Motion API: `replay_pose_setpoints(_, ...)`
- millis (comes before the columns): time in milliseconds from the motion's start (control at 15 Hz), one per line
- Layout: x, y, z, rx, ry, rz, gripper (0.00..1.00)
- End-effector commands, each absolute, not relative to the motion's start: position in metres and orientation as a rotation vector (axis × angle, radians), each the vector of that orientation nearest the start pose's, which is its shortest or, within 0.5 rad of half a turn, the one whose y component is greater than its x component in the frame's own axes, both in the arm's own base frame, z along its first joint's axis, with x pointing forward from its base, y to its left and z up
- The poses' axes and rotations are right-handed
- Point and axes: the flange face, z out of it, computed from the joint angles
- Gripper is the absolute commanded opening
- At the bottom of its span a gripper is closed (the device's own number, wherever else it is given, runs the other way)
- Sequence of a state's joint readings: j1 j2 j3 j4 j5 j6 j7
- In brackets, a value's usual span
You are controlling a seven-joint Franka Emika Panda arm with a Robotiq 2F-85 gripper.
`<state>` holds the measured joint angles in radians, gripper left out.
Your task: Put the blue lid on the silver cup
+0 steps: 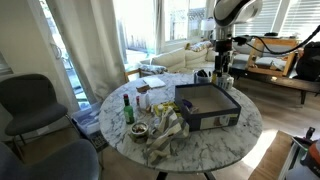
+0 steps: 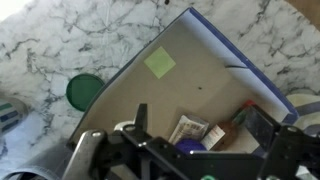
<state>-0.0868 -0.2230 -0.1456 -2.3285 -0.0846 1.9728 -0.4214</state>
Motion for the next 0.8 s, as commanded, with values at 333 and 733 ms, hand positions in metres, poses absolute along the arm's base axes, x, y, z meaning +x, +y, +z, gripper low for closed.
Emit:
replay_pose_setpoints(333, 0.446, -0.108, 0.342, -2.965, -0.756, 0.373, 1.0)
replay_pose_setpoints(733, 0.473, -0.099, 0.336, -3.066, -0.998, -0.052, 1.0)
